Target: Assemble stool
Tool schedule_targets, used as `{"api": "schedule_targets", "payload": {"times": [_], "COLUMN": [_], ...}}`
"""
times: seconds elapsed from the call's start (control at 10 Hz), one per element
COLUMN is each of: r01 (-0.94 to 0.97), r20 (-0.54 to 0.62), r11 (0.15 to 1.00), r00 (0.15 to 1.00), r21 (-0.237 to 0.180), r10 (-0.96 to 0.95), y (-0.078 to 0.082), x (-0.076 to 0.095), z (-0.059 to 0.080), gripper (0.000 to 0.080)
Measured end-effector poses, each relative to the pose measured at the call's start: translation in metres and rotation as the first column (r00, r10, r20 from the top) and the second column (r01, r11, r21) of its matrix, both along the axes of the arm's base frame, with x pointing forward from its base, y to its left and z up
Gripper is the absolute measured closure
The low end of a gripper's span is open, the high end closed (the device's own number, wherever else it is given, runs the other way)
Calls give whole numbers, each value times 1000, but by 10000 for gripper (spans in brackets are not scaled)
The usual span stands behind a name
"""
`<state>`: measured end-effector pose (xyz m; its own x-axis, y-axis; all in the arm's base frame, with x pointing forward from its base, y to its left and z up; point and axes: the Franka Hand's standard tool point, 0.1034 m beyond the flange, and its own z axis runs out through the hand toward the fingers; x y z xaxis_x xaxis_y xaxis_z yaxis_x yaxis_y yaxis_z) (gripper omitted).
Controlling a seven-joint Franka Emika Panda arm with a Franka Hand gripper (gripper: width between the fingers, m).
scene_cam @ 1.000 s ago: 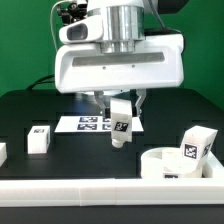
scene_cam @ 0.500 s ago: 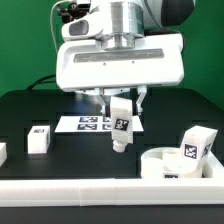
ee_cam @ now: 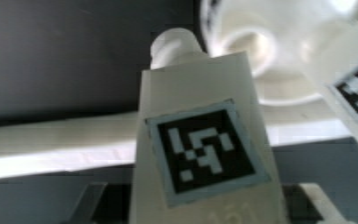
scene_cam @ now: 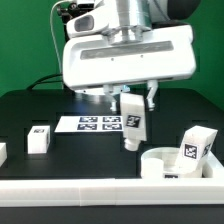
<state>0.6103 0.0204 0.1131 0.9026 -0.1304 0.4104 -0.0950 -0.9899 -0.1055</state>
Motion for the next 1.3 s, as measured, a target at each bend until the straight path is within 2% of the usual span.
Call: {"api": "schedule_targets", "payload": {"times": [0.1,0.7,1.0,1.1,1.3], "r01": [3,-17,-7,-2,-3], "r20": [38,32,6,7,6], "r11": [1000,1000,999,999,999], "r00": [999,999,1000,1000,1000], "r21": [3,-2,41,47,45], "r10": [-3,17,7,2,3], "y": [7,6,15,19,18], "x": [10,8,10,11,10], "z": [3,-3,-2,-1,-2], "gripper": [472,472,472,472,472]}}
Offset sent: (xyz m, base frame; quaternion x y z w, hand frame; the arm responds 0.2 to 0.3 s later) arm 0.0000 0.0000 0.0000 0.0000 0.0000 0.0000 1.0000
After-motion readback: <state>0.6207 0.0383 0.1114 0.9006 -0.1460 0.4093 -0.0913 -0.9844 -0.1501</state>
